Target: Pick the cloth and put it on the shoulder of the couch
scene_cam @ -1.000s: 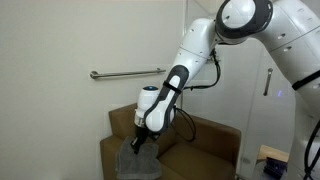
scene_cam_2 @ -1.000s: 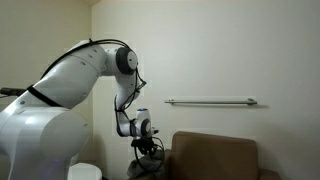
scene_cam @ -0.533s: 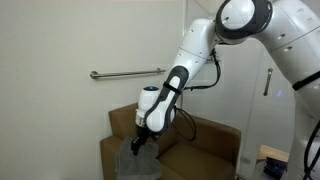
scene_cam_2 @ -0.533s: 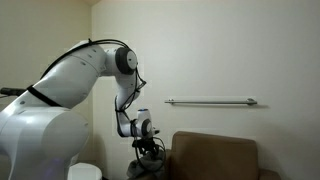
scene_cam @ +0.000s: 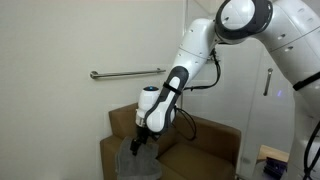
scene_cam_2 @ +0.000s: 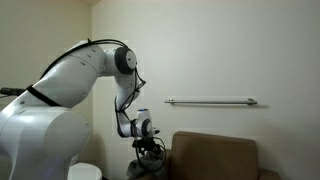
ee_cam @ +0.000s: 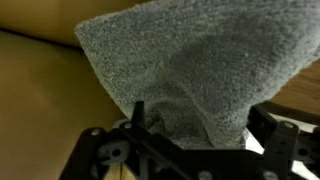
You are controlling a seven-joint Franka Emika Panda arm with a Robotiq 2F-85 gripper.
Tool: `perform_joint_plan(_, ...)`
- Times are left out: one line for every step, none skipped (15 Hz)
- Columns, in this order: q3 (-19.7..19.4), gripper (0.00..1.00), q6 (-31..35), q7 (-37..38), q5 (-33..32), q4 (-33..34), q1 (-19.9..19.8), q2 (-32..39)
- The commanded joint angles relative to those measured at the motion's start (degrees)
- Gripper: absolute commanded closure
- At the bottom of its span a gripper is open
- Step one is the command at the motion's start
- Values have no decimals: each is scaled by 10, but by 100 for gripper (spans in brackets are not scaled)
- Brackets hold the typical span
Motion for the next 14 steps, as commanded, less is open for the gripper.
perform_joint_plan(-10, 0, 4, 9, 0, -12, 9, -8)
perform_joint_plan(-10, 0, 3, 9, 0, -12, 10, -9)
perform_joint_plan(-11, 0, 1, 10, -1, -12, 11, -9)
perform_joint_plan(-14, 0, -6, 11, -2, -11, 13, -11)
perform_joint_plan(-16, 0, -10, 12, -3, -11, 16, -14)
perform_joint_plan(-20, 0, -13, 14, -4, -10, 21, -16)
perform_joint_plan(-22, 0, -22, 14, -5, -9, 24, -19)
perform_joint_plan(-24, 0, -29, 14, -5, -7, 26, -21)
perform_joint_plan(-12, 0, -50, 5, -1, -3, 17, -24)
perform_joint_plan(0, 0, -70, -1, 4, 2, 9, -26)
perform_joint_plan(4, 0, -97, -3, 4, 9, 7, -26)
perform_joint_plan(7, 0, -125, -1, 3, 19, 6, -27)
perform_joint_plan(8, 0, -154, 1, 1, 28, 7, -28)
perform_joint_plan(11, 0, -181, 0, 0, 39, 5, -28)
